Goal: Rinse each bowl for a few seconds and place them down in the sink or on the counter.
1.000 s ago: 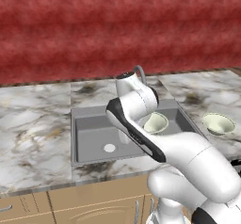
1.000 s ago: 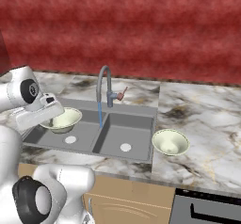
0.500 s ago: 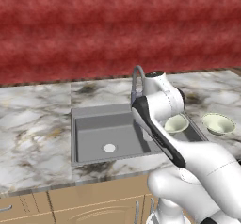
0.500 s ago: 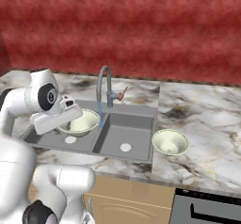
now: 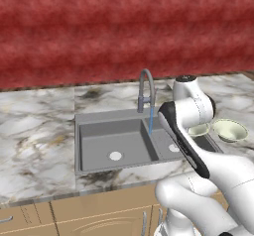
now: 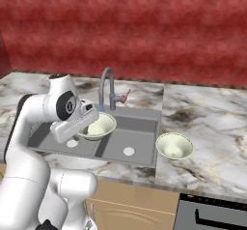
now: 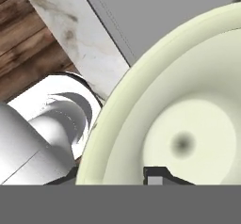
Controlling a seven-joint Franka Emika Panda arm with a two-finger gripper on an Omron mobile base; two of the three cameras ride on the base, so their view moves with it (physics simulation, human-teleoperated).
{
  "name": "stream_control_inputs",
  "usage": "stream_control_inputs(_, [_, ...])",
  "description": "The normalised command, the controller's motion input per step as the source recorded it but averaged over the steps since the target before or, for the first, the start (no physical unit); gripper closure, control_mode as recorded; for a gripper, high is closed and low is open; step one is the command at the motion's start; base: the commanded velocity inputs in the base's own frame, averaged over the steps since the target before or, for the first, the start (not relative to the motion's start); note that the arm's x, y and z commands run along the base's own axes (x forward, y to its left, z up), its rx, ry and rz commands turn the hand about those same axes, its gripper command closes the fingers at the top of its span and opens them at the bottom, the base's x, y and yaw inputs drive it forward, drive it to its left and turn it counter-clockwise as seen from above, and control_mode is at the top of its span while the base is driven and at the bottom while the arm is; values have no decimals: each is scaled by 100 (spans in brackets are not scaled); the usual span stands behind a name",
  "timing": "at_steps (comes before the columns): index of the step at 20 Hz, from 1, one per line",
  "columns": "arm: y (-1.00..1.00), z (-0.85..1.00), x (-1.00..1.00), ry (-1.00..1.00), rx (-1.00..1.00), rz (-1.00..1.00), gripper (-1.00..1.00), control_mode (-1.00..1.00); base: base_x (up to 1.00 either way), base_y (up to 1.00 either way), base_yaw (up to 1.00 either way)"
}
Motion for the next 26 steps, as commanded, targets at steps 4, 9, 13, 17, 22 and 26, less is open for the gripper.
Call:
stream_control_inputs(4, [-34,0,22,0,0,32,100,-100,0,0,0])
stream_control_inputs(9, [-21,0,16,0,0,37,100,-100,0,0,0])
stream_control_inputs(13, [-9,0,12,0,0,39,100,-100,0,0,0])
stream_control_inputs(17, [-2,-1,16,0,0,36,100,-100,0,0,0])
stream_control_inputs(22, [-6,-2,2,0,0,34,100,-100,0,0,0])
stream_control_inputs(26, [-11,-7,0,0,0,30,100,-100,0,0,0])
